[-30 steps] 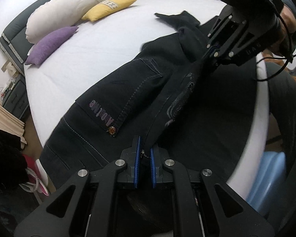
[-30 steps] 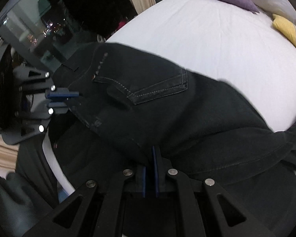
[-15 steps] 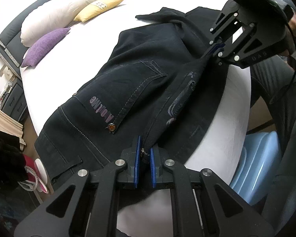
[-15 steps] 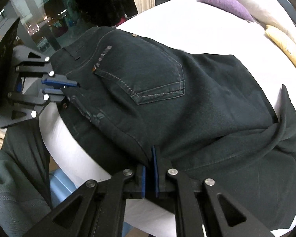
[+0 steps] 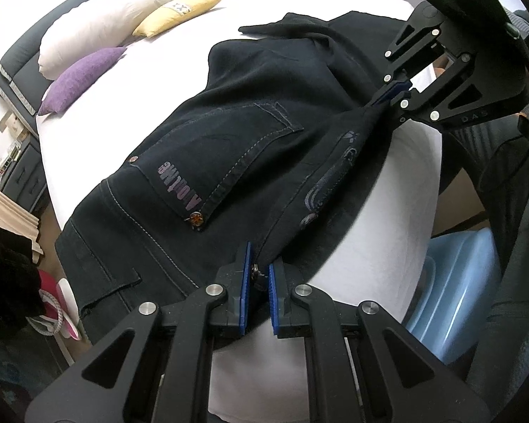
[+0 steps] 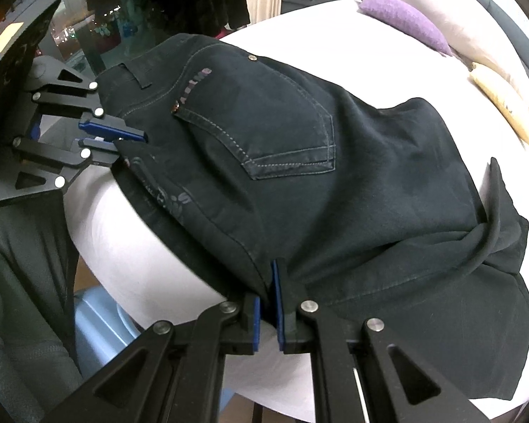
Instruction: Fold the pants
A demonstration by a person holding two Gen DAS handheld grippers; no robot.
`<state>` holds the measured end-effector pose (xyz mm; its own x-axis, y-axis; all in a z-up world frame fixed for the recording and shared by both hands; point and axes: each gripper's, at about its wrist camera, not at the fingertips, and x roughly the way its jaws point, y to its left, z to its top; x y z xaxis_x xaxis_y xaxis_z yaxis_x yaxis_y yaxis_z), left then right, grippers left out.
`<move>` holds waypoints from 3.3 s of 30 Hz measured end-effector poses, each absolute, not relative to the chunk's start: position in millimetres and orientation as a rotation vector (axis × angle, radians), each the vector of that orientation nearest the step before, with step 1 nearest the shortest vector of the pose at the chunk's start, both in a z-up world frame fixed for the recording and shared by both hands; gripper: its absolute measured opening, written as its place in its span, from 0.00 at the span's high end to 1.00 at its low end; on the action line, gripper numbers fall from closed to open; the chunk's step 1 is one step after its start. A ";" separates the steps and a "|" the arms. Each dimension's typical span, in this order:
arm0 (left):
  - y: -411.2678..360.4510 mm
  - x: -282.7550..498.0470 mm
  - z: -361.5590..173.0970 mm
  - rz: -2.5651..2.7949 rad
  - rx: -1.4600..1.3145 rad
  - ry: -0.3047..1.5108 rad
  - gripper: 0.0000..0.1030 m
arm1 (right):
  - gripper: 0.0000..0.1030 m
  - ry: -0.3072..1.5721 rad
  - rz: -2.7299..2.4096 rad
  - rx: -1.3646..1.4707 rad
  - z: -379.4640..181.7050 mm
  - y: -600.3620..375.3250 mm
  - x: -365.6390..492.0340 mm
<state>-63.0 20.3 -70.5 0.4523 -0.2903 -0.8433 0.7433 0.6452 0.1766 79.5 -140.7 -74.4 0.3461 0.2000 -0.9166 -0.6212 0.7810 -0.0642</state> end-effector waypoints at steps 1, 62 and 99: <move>20.8 -64.1 -69.9 -0.683 0.587 0.881 0.92 | 0.92 1.091 0.552 -0.447 -78.5 -138.3 77.9; -56.7 88.8 -47.3 -0.568 0.079 1.083 0.49 | 0.50 1.011 0.226 0.341 -40.1 -322.0 120.9; -121.5 129.9 -92.1 -0.545 0.089 1.136 0.49 | 0.96 0.899 -0.161 0.450 -15.2 -441.2 196.7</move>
<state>129.9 -121.5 -92.1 0.3062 -0.3671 -0.8783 0.4559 0.8665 -0.2032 196.7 -441.2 -15.2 0.6179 0.0506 -0.7846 0.3203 0.8952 0.3099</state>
